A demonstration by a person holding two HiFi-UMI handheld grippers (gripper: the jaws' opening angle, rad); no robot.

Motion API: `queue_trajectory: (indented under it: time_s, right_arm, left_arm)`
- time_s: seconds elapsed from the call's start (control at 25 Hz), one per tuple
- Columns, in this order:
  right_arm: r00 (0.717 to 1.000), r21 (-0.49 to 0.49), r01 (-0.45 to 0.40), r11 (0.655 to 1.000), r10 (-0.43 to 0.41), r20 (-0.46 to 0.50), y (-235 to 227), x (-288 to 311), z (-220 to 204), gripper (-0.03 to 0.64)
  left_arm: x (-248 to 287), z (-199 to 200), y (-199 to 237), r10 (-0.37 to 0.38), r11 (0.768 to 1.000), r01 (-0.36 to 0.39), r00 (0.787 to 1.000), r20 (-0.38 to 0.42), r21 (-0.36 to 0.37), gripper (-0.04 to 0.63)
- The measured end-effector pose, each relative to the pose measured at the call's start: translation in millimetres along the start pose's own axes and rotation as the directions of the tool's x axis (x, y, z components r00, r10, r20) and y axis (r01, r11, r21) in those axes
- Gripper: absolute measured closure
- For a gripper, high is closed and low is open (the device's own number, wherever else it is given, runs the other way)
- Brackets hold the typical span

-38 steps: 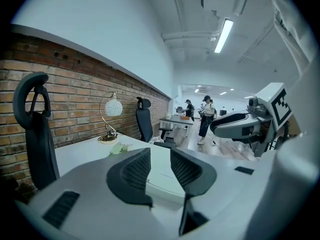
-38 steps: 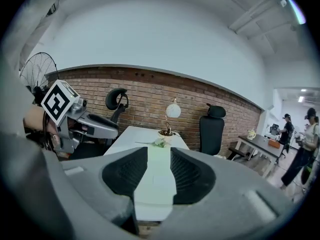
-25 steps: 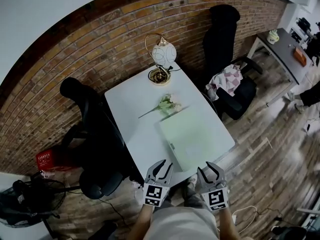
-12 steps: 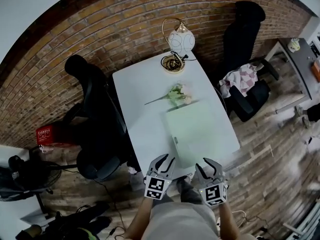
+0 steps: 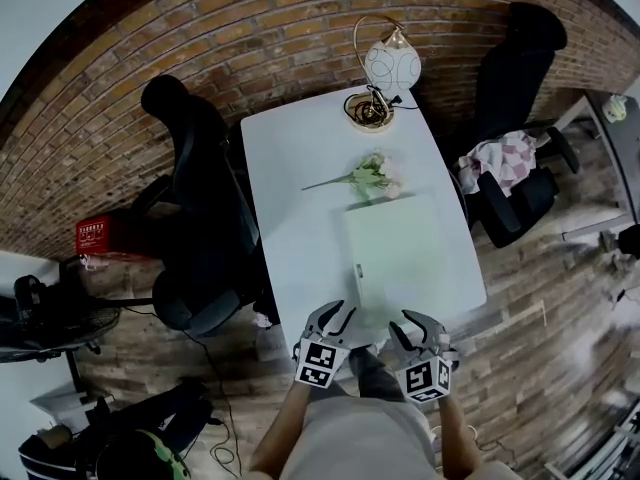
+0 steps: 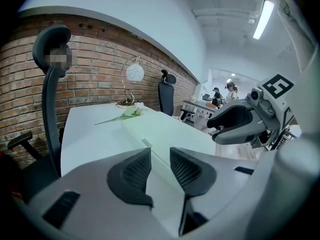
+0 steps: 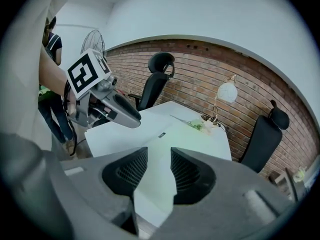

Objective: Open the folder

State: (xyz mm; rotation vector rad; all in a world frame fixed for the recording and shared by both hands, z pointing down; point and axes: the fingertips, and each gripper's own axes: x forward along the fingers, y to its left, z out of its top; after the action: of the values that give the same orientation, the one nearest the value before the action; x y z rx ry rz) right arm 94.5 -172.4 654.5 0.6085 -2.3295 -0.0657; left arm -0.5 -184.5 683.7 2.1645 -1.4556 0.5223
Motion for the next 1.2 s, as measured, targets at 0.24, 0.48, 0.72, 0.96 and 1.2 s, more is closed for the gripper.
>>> queue_trajectory:
  time_s: [0.24,0.48,0.72,0.96,1.2]
  right_arm:
    - [0.998,-0.082,-0.062,0.995,0.059,-0.032,12.5,13.2,-15.0,0.488]
    - [0.991,-0.184,-0.127,0.975,0.118,-0.063,27.2,23.6,-27.5,0.476]
    - [0.976,-0.315,-0.21,0.925,0.182,-0.116,43.4,32.6,-41.0,0.445]
    - [0.962,-0.46,-0.268,0.846,0.215,-0.167,62.5,41.4,-49.6,0.44]
    - [0.954,-0.533,-0.294,0.793,0.212,-0.211,72.7,50.3,-58.5,0.442]
  left_arm:
    - [10.9,-15.4,-1.4,0.004,1.0,-0.005,0.999,-0.032,-0.022,0.483]
    - [17.8,-25.7,-2.2,0.014,0.999,-0.017,0.999,-0.052,-0.05,0.485]
    - [23.0,-31.9,-4.8,0.016,0.996,-0.021,0.998,-0.063,-0.082,0.486]
    - [25.0,-45.0,-7.7,0.012,0.993,-0.021,0.997,-0.08,-0.112,0.486]
    - [23.6,-49.7,-11.3,0.008,0.991,-0.019,0.996,-0.086,-0.129,0.486]
